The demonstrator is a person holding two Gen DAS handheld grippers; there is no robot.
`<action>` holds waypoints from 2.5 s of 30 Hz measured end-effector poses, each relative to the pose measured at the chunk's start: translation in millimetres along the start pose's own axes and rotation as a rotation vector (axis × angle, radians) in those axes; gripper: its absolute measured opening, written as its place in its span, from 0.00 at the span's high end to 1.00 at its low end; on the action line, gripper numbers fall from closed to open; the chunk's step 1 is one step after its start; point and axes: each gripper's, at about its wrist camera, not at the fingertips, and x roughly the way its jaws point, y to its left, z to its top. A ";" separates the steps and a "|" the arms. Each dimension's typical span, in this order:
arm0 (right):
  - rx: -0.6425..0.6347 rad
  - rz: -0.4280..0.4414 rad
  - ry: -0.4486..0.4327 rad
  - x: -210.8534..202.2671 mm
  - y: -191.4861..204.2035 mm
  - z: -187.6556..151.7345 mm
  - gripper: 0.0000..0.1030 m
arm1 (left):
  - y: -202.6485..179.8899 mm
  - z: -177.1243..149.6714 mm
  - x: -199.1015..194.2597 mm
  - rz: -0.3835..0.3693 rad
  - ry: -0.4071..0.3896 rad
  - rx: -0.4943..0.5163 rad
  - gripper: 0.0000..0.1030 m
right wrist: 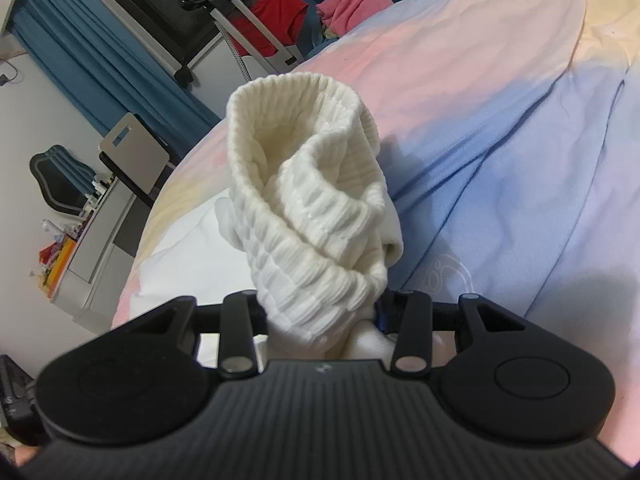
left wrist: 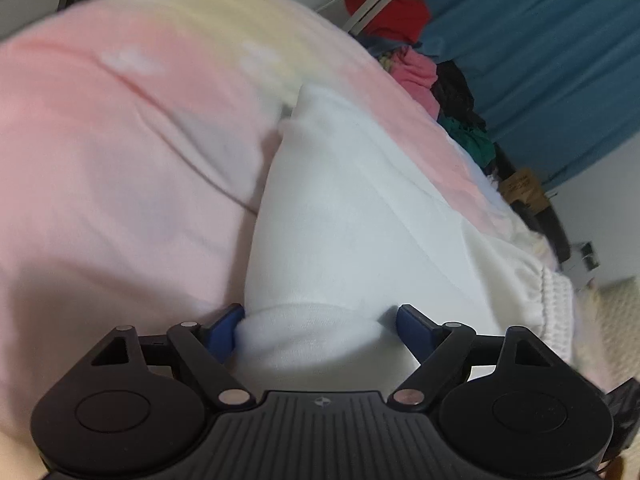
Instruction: Fold clothes
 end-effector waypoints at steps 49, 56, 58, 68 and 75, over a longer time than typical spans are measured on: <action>0.321 -0.173 -0.470 -30.9 -240.9 258.4 0.67 | -359.6 55.4 335.2 -0.392 0.046 0.323 0.59; 0.380 -0.226 -0.466 -12.3 -260.5 182.2 0.62 | -319.7 18.3 352.0 -0.350 0.091 0.438 0.54; 0.420 -0.224 -0.442 -10.2 -270.1 169.3 0.57 | -322.5 14.5 349.2 -0.332 0.094 0.452 0.51; 0.355 -0.378 -0.345 -73.0 -220.2 172.8 0.53 | -367.7 10.3 241.6 -0.230 0.011 0.637 0.37; 0.122 -0.456 -0.410 -151.5 -143.1 159.1 0.53 | -399.4 -10.2 127.2 -0.253 -0.095 0.755 0.27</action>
